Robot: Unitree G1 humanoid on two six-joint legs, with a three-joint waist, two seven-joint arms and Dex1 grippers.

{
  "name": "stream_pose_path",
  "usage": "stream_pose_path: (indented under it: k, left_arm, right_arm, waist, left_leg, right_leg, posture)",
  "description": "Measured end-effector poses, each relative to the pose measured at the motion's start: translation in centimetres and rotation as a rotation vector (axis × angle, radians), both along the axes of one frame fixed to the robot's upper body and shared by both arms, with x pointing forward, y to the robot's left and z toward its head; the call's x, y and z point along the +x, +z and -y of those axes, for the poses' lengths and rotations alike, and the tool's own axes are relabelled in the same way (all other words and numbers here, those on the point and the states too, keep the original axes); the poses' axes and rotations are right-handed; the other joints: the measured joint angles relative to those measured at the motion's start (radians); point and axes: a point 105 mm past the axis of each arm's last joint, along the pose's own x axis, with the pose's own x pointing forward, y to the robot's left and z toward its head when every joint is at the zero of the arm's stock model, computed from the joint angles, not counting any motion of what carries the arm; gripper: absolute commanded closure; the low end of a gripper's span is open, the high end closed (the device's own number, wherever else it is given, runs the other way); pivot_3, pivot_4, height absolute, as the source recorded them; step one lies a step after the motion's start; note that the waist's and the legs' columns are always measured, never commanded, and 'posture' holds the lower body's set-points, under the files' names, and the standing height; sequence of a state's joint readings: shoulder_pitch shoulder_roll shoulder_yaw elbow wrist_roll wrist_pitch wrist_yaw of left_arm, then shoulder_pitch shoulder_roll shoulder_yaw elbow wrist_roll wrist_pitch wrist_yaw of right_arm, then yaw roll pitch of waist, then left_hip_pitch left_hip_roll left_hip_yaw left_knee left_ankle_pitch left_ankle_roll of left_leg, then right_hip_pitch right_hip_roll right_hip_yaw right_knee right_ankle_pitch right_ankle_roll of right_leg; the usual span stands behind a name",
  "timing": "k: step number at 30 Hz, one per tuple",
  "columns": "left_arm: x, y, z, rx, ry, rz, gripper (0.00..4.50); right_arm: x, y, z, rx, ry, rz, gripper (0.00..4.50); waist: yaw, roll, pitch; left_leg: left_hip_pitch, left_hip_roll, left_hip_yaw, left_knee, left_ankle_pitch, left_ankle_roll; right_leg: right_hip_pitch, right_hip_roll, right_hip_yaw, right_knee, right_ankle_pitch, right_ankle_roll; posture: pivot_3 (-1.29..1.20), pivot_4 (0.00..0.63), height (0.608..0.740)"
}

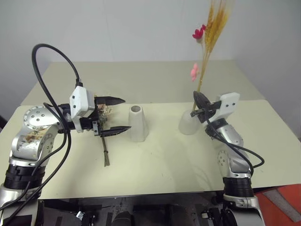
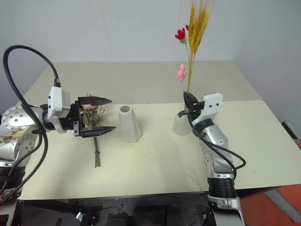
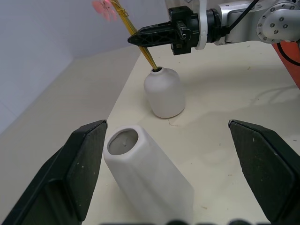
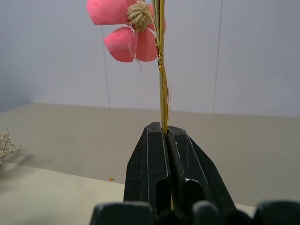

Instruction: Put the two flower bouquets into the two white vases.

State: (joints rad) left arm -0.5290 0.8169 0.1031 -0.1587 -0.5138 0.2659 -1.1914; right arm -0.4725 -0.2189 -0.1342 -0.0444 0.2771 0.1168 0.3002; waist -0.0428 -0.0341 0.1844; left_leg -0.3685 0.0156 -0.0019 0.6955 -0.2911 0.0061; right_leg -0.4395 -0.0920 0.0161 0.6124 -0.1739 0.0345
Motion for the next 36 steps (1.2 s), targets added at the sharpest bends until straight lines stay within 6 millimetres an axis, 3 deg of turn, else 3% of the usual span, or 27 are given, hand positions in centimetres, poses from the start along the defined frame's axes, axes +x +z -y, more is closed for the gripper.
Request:
stream_pose_path:
  k: [5, 9, 19, 24, 33, 36]
  left_arm:
    - [0.0, 0.0, 0.0, 0.001, 0.002, -0.001, 0.00]
    - [0.0, 0.0, 0.0, 0.001, 0.002, 0.000, 0.00]
    - [0.1, -0.1, -0.2, 0.000, 0.006, -0.006, 0.00]
    - [0.2, -0.2, -0.2, -0.001, 0.008, -0.009, 0.00]
    - [0.2, -0.2, -0.2, 0.000, 0.006, -0.008, 0.00]
    - [0.3, -0.1, -0.3, -0.005, 0.014, -0.006, 0.00]
  right_arm:
    - [0.0, -0.2, 0.2, -0.002, -0.011, -0.001, 4.44]
    - [0.2, -1.6, 0.6, -0.001, -0.031, -0.049, 4.44]
    - [0.4, -1.5, 1.8, 0.033, -0.069, -0.050, 4.44]
    - [0.3, -1.5, 1.3, 0.048, -0.045, -0.047, 3.15]
    - [-0.9, -1.1, 0.6, 0.030, 0.010, -0.015, 0.08]
    - [-2.1, -1.8, 0.8, 0.011, 0.040, -0.027, 0.03]
  waist:
    - [0.000, 0.000, 0.000]
    - [0.000, 0.000, 0.000]
    - [0.000, 0.000, 0.000]
    - [0.000, 0.000, 0.000]
    - [0.000, 0.000, 0.000]
    - [0.004, 0.000, 0.000]
  left_leg:
    - [0.000, 0.000, 0.000, 0.000, 0.000, 0.000]
    - [0.000, 0.000, 0.000, 0.000, 0.000, 0.000]
    - [0.000, 0.000, 0.000, 0.000, 0.000, 0.000]
    - [0.000, 0.000, 0.000, 0.000, 0.000, 0.000]
    - [0.000, 0.000, 0.000, 0.000, 0.000, 0.000]
    - [-0.001, 0.000, 0.000, 0.000, 0.000, 0.000]
  right_leg:
    - [0.000, 0.000, 0.000, 0.000, 0.000, 0.000]
    - [0.000, 0.000, 0.000, 0.000, 0.000, 0.000]
    - [0.000, 0.000, 0.000, 0.000, 0.000, 0.000]
    - [0.000, 0.000, 0.000, 0.000, 0.000, 0.000]
    - [0.000, 0.000, 0.000, 0.000, 0.000, 0.000]
    - [0.000, 0.000, 0.000, 0.000, 0.000, 0.000]
  posture:
    - [0.00, 0.150, 0.740]
    - [0.00, 0.150, 0.740]
    - [0.00, 0.150, 0.740]
    - [0.00, 0.150, 0.740]
    - [0.00, 0.150, 0.740]
    - [0.00, 0.150, 0.740]
